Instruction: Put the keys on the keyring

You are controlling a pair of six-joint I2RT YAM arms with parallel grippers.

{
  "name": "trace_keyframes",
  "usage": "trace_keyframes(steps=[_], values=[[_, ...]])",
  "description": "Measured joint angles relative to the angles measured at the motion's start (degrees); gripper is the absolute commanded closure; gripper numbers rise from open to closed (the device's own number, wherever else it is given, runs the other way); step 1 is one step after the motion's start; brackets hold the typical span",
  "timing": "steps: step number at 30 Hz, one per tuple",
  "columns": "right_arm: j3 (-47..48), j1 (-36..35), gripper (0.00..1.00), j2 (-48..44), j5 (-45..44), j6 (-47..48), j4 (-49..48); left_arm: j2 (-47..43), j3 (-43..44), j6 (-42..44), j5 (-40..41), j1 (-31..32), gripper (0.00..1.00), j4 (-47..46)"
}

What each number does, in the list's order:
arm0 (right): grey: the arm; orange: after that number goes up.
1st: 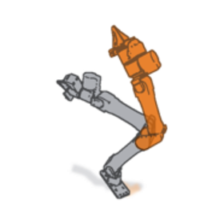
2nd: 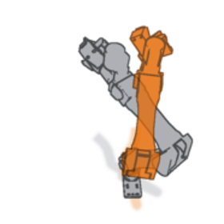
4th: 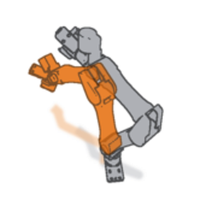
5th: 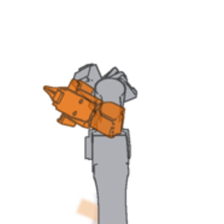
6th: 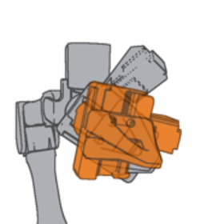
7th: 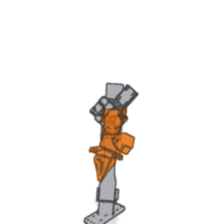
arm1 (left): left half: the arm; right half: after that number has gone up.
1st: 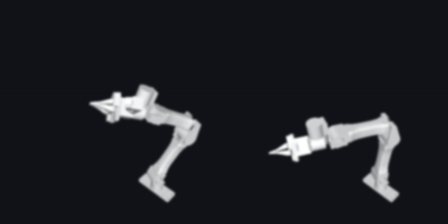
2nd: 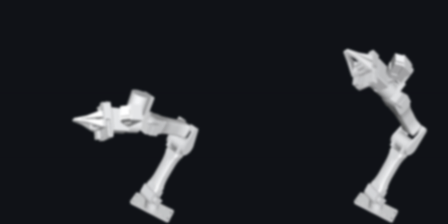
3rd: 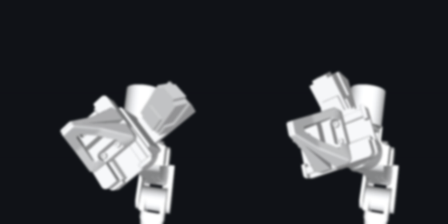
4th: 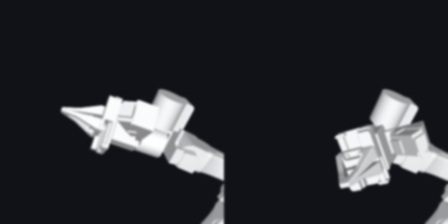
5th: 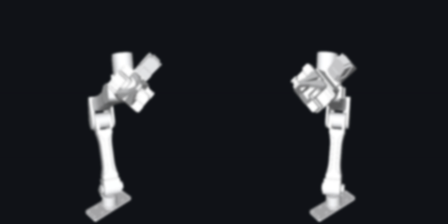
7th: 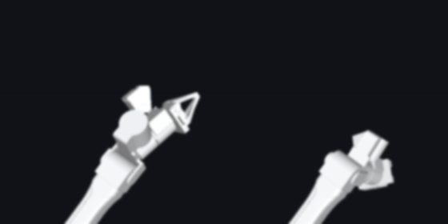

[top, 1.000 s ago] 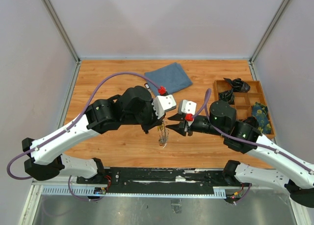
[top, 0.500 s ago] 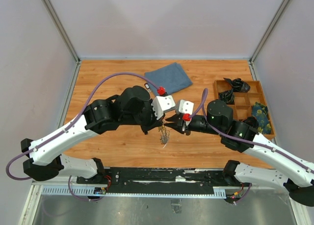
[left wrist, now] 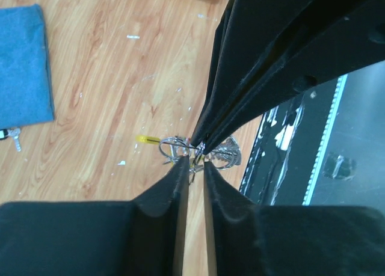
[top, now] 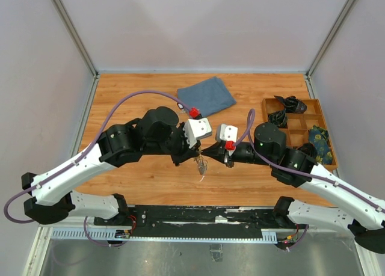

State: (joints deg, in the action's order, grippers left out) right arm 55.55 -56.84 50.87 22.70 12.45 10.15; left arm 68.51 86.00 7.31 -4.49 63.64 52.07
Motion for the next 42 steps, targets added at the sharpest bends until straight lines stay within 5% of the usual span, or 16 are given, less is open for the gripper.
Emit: trace_keyframes(steps=[26,35,42], values=[[0.0,0.0,1.0,-6.8,4.2,-4.3,-3.3,-19.6,-18.6,-6.7,-4.1,0.0,0.72,-28.8],[0.0,0.0,1.0,-7.0,7.2,-5.2,-3.9,-17.2,-18.4,-4.9,-10.2,0.0,0.68,-29.8],[0.0,0.0,1.0,-7.2,8.9,-5.7,-3.9,-16.5,-18.0,-3.7,-13.6,0.0,0.76,-28.8]])
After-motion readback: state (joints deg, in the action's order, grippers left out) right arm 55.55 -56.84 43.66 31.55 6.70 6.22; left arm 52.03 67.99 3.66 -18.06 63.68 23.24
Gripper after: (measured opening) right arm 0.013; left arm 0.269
